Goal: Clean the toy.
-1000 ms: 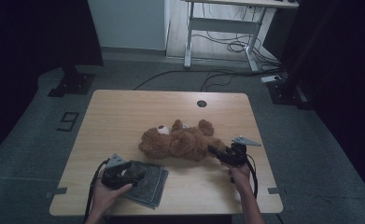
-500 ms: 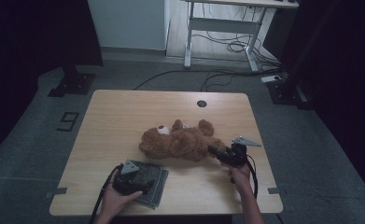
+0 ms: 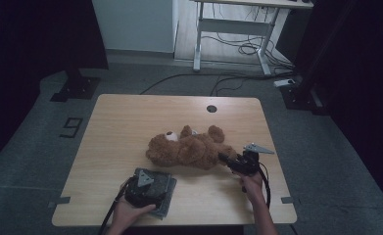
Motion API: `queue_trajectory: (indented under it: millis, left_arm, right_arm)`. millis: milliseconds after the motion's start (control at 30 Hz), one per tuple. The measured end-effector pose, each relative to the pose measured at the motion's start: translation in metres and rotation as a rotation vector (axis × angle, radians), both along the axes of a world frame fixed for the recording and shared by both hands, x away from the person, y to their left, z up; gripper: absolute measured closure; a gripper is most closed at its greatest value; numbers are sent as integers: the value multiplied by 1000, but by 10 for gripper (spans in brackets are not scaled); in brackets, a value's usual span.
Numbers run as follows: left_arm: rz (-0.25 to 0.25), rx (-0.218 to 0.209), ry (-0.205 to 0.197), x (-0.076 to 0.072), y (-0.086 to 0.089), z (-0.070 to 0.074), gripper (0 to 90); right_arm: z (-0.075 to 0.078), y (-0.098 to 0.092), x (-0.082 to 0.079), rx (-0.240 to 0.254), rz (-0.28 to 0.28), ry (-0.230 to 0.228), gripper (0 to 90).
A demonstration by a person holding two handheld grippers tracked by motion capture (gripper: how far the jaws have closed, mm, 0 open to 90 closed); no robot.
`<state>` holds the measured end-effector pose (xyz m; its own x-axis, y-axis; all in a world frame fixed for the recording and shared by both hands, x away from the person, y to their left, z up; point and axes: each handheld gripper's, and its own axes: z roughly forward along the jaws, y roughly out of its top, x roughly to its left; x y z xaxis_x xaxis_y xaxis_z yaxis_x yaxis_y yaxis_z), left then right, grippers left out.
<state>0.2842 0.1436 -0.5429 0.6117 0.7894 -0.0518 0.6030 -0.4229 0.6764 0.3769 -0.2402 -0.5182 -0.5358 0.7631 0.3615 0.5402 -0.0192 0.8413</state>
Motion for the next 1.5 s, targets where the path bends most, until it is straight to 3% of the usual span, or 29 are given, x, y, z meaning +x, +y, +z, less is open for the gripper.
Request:
queue_trajectory:
  millis: [167,267,300,500,600,667,767,833,867,967,1233,1333,1500]
  left_arm:
    - [7,29,-37,-2,1,-1,194]
    - [-3,25,-45,-1,5,-1,318]
    - [-4,18,-49,0,8,0,318]
    - [27,-13,-69,0,19,0,603]
    - [32,-28,-79,0,22,2,665]
    - [41,-44,-116,-2,26,6,697]
    - [49,-93,-160,-6,35,20,710]
    - [51,-147,-163,-6,44,28,713]
    - [51,-147,-163,-6,44,28,714]
    - [61,-216,-165,-6,55,36,716]
    - [78,-303,-205,-8,64,51,716]
    - [75,-313,-218,-9,64,56,716]
    - [64,-334,-264,-7,62,78,716]
  right_arm:
    - [0,0,-1,0,-3,0,550]
    - [0,-1,-1,-2,-1,2,550]
    - [-1,-1,-1,0,-2,2,549]
    - [-2,0,-1,5,1,7,549]
    - [-2,0,-2,2,2,7,549]
    - [-3,-1,-2,2,4,2,548]
    - [-4,-1,-2,6,7,0,547]
    - [-4,-2,-1,9,10,1,546]
    - [-4,-2,-1,9,10,1,546]
    - [-4,-2,-1,8,13,4,546]
    - [-5,-2,0,15,15,7,544]
    - [-6,-2,0,16,15,7,544]
    - [-6,-3,0,17,17,10,543]
